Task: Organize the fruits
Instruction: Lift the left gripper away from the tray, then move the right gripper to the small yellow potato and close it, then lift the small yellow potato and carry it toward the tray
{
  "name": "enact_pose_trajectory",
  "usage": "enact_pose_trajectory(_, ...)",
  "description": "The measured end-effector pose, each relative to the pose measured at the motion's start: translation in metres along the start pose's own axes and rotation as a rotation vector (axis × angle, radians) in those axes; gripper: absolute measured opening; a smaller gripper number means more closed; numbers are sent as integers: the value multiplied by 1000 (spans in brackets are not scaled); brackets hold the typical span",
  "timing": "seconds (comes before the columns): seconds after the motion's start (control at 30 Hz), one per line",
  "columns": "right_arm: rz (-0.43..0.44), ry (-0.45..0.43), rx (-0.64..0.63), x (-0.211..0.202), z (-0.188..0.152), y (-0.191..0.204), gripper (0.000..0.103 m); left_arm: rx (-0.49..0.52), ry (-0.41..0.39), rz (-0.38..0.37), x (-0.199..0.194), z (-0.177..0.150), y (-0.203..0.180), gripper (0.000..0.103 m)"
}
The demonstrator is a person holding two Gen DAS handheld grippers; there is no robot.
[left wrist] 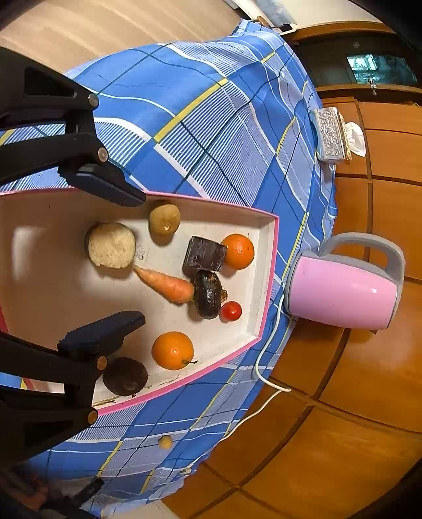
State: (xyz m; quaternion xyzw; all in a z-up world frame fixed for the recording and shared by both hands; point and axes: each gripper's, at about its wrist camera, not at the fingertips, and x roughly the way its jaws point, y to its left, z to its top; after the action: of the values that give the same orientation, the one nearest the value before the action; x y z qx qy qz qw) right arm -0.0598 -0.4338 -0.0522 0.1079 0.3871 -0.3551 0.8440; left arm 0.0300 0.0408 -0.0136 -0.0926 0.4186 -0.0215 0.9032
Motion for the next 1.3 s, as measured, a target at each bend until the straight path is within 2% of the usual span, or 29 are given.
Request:
enact_pose_trajectory(0.17,-2,26,2,1,4,1,45,-8,0,-7,-1,1,4,68)
enact_pose_trajectory(0.33,72,74,-3,-1,10,10,46,4,-5,-6,-2,-1,0,75)
enact_pose_trajectory(0.53,310,114,-93,-9,13,54,46,21,-43,-3,-10,-3,-4,81)
enact_pose_trajectory(0.57,374,128,-106,-9,15,65,46,29,-53,5,-11,-4,-5,83)
enact_pose_trajectory(0.7,476,136,-174,-11,22,103,45,46,-74,29,-16,-10,-5,83)
enact_pose_trajectory(0.8,544,136,-196,-12,30,128,47,61,-91,47,-18,-14,-6,88)
enact_pose_trajectory(0.83,552,132,-198,-12,33,133,55,61,-89,49,-17,-15,-6,89)
enact_pose_trajectory(0.87,558,121,-201,-11,37,141,59,62,-85,50,-16,-16,-6,89)
enact_pose_trajectory(1.0,538,137,-218,-1,47,164,60,68,-73,59,-12,-20,-7,90)
enact_pose_trajectory(1.03,532,139,-225,3,48,170,58,66,-71,61,-10,-21,-7,93)
enact_pose_trajectory(1.07,525,151,-237,10,49,175,51,62,-69,68,-9,-22,-7,95)
enact_pose_trajectory(1.1,510,172,-263,16,47,179,31,58,-69,70,-9,-23,-7,95)
enact_pose_trajectory(1.13,479,148,-296,16,45,181,28,53,-69,67,-8,-23,-6,95)
enact_pose_trajectory(1.3,480,108,-349,15,38,178,27,42,-72,64,-8,-24,-6,95)
